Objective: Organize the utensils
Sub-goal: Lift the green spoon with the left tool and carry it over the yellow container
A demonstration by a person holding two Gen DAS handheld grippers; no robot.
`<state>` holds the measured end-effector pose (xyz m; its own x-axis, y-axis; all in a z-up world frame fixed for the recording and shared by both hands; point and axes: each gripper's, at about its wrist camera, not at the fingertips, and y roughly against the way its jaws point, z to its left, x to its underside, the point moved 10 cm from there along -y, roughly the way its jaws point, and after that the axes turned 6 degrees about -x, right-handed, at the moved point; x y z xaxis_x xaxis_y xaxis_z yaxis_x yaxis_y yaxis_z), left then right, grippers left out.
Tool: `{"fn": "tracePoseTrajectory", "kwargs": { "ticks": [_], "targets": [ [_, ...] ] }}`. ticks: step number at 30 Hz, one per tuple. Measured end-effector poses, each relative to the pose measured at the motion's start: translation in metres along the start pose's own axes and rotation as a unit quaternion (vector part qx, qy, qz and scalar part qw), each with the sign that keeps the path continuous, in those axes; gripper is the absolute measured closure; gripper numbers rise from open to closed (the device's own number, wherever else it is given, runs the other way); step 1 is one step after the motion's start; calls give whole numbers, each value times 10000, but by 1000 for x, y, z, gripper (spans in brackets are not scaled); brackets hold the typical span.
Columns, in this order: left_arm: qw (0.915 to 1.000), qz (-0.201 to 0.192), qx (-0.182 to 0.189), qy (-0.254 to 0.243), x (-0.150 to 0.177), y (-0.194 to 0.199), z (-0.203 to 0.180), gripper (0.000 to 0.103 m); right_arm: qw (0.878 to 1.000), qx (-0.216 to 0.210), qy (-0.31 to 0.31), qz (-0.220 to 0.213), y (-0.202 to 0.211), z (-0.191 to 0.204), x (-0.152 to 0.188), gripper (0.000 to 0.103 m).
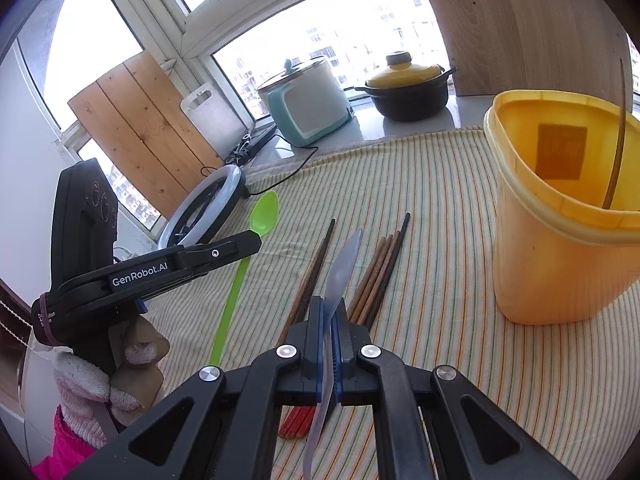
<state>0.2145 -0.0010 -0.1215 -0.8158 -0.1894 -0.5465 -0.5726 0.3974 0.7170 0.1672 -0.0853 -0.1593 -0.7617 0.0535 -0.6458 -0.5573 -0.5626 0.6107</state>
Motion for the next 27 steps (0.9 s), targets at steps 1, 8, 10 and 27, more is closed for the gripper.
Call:
{"fn": "tracePoseTrajectory", "kwargs": {
  "ticks": [1,8,10,27],
  "targets": [
    [10000,-42,34,-28,-1,3,-5,99,10000,-20,14,-37,4,1,-2,102],
    [9988,-256,357,-229,-10,22,-46,99,9991,-1,192,-383,39,2,-23,102],
    [9982,-307,440,-278,-13,25,-58,99,9984,65,246,-509,51,0,-30,102],
    [9915,-563,992,-629,-44,23,-152,99,9881,625,257,-1380,130,-49,-85,102]
  ]
}}
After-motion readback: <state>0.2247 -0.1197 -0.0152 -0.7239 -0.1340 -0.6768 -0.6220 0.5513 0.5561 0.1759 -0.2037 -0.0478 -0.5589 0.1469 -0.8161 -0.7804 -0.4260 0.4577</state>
